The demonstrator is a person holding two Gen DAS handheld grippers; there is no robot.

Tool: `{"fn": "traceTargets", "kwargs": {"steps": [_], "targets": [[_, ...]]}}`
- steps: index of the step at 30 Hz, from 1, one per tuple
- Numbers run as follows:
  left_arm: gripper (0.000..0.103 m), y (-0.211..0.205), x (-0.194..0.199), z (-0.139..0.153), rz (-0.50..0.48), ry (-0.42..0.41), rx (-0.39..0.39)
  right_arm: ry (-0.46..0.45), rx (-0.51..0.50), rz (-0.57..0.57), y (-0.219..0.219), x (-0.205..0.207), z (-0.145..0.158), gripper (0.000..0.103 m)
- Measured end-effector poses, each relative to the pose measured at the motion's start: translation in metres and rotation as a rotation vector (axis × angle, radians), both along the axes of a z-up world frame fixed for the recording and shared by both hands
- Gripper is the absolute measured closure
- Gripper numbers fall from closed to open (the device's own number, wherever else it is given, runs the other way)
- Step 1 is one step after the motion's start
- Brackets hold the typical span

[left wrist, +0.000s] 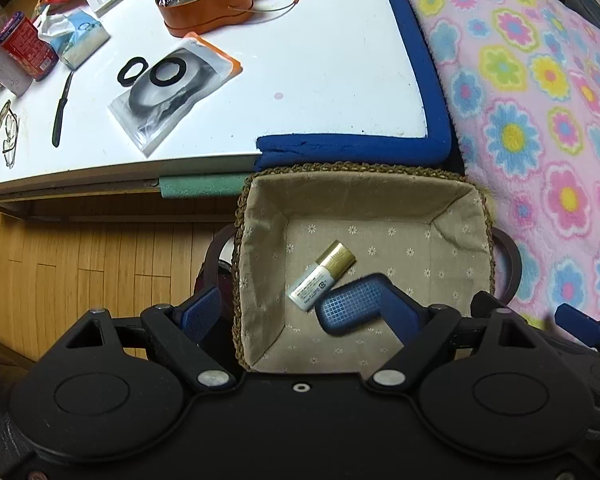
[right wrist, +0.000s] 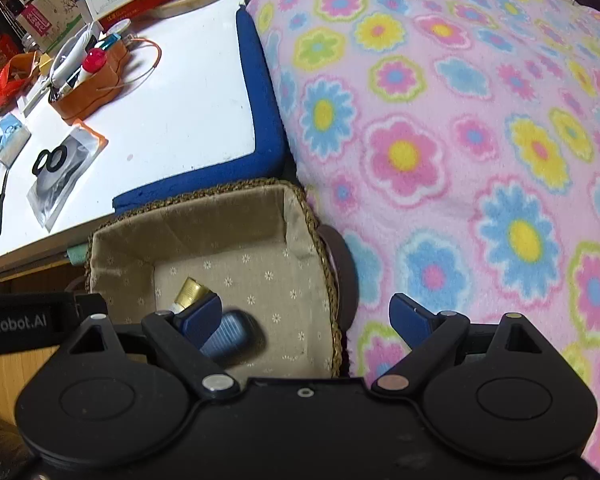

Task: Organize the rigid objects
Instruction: 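Carry both items to the basket and release them inside with both grippers, then grasp the red round lid with the right gripper while the left grasps the white adapter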

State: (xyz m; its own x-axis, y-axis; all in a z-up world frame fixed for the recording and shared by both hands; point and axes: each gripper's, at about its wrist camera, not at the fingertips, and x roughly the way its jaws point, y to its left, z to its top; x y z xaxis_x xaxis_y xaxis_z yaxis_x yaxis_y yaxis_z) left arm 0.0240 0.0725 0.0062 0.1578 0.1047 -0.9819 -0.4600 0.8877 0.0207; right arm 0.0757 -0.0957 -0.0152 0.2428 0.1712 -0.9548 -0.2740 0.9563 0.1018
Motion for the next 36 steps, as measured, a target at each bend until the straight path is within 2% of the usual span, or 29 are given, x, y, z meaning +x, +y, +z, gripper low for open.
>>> {"fn": "traceTargets", "kwargs": {"steps": [18,22,28,33,36], "targets": [[0.020,-0.008,0.001,0.001,-0.047,-0.002,0.021,0.006,0.000,0.000,-0.016,-0.014,0.011,0.007],[0.020,-0.017,0.000,0.006,-0.095,-0.026,0.024,-0.006,0.009,-0.011,-0.025,-0.018,0.019,0.003],[0.020,-0.038,0.000,0.013,-0.207,-0.075,0.017,-0.069,-0.060,-0.007,-0.043,-0.029,0.038,0.000],[0.019,-0.049,-0.001,0.016,-0.259,-0.104,-0.001,-0.083,0.001,-0.059,-0.076,-0.038,0.056,0.000],[0.019,-0.055,-0.002,0.016,-0.284,-0.103,0.009,-0.101,-0.009,-0.105,-0.096,-0.043,0.064,0.000]]}}
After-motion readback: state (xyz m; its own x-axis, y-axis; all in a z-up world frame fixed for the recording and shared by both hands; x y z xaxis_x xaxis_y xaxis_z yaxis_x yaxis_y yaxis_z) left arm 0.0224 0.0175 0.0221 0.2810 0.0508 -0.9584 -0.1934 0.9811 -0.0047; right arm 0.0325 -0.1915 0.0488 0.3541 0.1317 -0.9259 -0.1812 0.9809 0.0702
